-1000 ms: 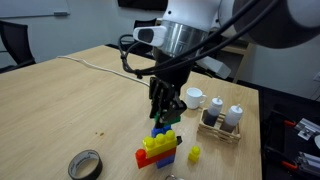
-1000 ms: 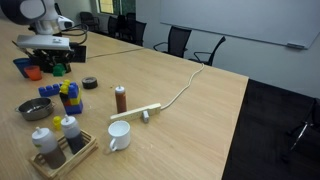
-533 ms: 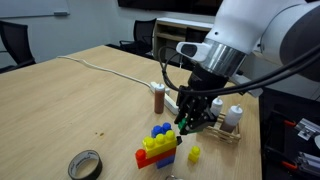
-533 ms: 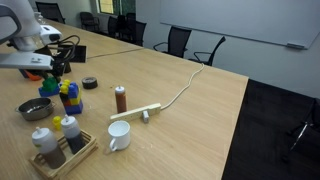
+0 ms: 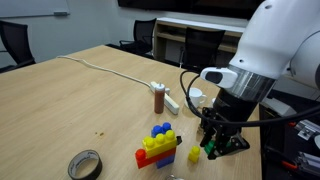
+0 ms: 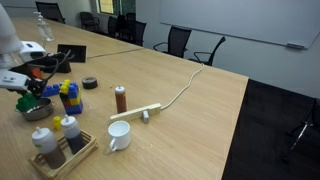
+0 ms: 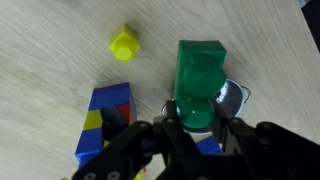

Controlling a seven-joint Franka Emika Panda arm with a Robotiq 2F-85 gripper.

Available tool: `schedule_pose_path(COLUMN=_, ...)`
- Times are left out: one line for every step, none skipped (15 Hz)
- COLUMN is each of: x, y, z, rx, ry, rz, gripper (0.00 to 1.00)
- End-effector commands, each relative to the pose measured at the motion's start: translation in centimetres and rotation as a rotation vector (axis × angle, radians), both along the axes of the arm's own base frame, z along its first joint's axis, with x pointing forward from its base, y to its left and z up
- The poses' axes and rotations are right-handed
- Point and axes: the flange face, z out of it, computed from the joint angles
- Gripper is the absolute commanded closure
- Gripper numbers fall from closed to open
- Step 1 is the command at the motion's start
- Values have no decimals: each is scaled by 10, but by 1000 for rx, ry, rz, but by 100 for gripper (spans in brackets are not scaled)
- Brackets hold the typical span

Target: Take the green block and put it on the table

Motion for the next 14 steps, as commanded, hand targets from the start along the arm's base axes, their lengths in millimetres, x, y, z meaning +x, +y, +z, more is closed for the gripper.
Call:
schedule_pose_path(x=-7, y=5, z=-16, rx=53, ry=49, rz=22, gripper=90)
schedule_pose_path(x=-9, y=7, z=-21, rx=62, ry=67, rz=31, gripper=90)
schedule_pose_path(x=-8, y=8, z=-28, rx=75, ry=86, rz=43, gripper=90)
schedule_pose_path(x=-8, y=9, z=-33, rx=83, ry=104, rz=52, gripper=90)
schedule_pose_path(x=-6, y=8, z=-39, rx=86, ry=117, rz=61, gripper=90)
schedule_pose_path(x=-5, y=7, z=-44, rx=88, ry=127, rz=70, gripper=90)
schedule_pose_path(x=-5, y=5, z=-49, rx=84, ry=132, rz=74, gripper=90)
schedule_pose_path(x=-4, y=4, z=-54, rx=78, ry=136, rz=77, gripper=90)
schedule_pose_path(x=-4, y=2, z=-59, rx=72, ry=143, rz=82, gripper=90)
schedule_pose_path(x=-4, y=2, z=-61, rx=66, ry=144, rz=87, gripper=90)
schedule_pose_path(x=-6, y=1, z=-61, rx=58, ry=149, rz=65, gripper=90)
schedule_pose_path(x=-7, y=0, z=-64, rx=55, ry=154, rz=67, gripper=65)
schedule_pose_path(x=-7, y=0, z=-65, rx=54, ry=156, rz=67, gripper=65)
schedule_pose_path(x=-7, y=1, z=-64, rx=54, ry=156, rz=67, gripper=65)
